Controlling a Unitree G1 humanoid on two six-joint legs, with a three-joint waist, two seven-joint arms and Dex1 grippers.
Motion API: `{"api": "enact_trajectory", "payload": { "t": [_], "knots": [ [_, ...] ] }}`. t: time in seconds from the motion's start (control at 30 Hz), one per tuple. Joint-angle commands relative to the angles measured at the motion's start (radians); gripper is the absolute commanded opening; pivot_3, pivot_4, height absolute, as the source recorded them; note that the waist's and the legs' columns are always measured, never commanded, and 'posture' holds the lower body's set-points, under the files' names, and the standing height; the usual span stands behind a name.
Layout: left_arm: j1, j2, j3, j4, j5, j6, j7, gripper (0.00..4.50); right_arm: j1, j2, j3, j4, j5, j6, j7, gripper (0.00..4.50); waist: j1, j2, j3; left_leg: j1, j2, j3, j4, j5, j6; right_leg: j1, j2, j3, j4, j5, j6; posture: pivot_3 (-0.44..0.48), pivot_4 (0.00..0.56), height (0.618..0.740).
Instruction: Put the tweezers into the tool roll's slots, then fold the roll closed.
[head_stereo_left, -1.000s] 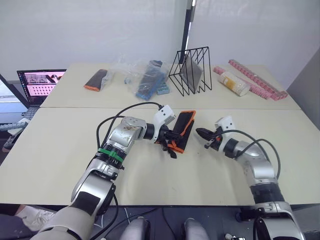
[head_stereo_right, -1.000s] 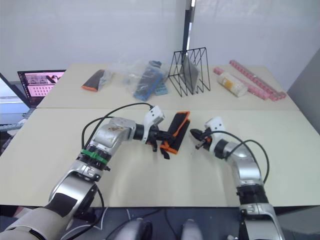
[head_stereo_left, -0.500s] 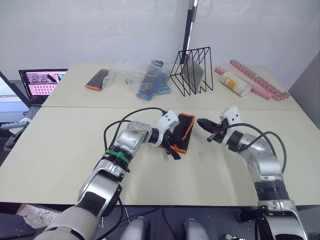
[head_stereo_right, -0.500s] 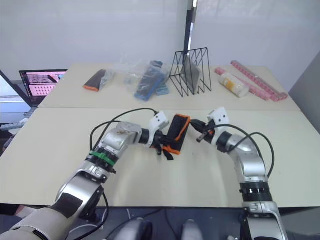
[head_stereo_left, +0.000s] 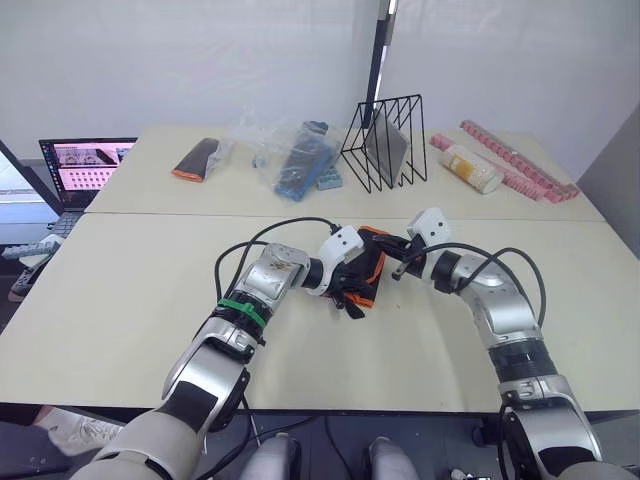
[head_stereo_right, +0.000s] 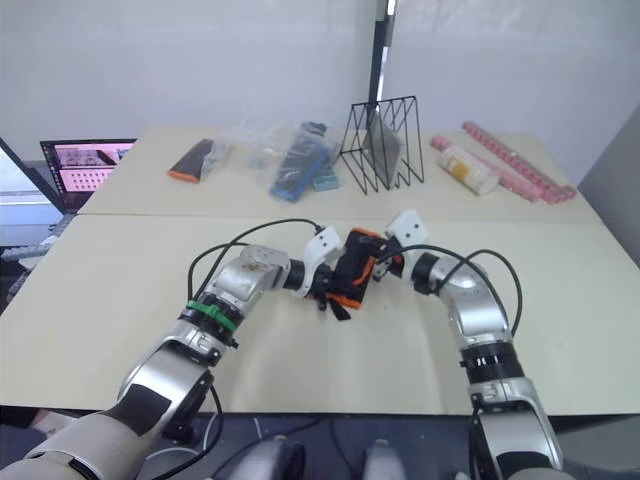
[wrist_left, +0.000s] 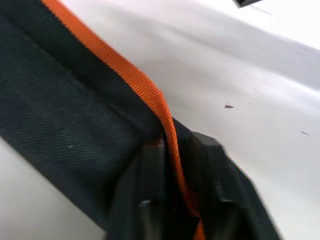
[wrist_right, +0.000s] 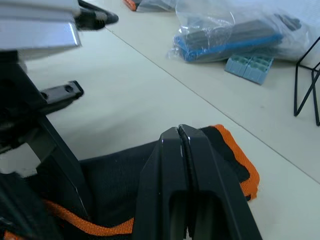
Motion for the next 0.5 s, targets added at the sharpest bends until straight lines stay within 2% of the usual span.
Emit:
{"api": "enact_trajectory", "payload": {
  "t": [0.03,0.2,0.23,0.5],
  "knots": [
    [0.032,0.028,0.02,-0.044,0.0,0.042,0.018,2.55,-0.049,0.017,0.015,0.04,-0.02,-0.037,0.007,0.0,-0.003,0.0,0.0,0.0,0.0,0.0,0.0,0.0,0.0,0.0,0.0,0.0,0.001,0.0,0.0,0.0,0.15,0.687],
    [0.078,0.047,0.042,-0.141,-0.031,0.088,0.026,4.26,-0.088,0.053,0.061,0.138,-0.065,-0.022,0.008,0.0,-0.009,0.0,0.0,0.001,0.001,0.0,0.0,0.0,-0.001,-0.001,0.0,0.001,0.003,0.0,0.0,0.0,0.15,0.687],
    [0.086,0.049,0.052,-0.156,-0.041,0.099,0.035,4.45,-0.096,0.061,0.068,0.161,-0.077,-0.011,-0.004,0.0,-0.009,0.0,0.0,0.001,0.001,0.0,0.0,0.0,-0.001,-0.001,0.0,0.001,0.003,0.0,0.0,0.0,0.15,0.687],
    [0.131,0.093,0.127,-0.318,-0.138,0.168,0.016,4.45,-0.105,0.086,0.102,0.307,-0.143,0.047,-0.052,0.0,-0.013,0.0,0.0,0.001,0.001,0.0,0.0,0.0,-0.001,-0.001,0.0,0.001,0.004,0.0,0.0,0.0,0.15,0.687]
  ]
}}
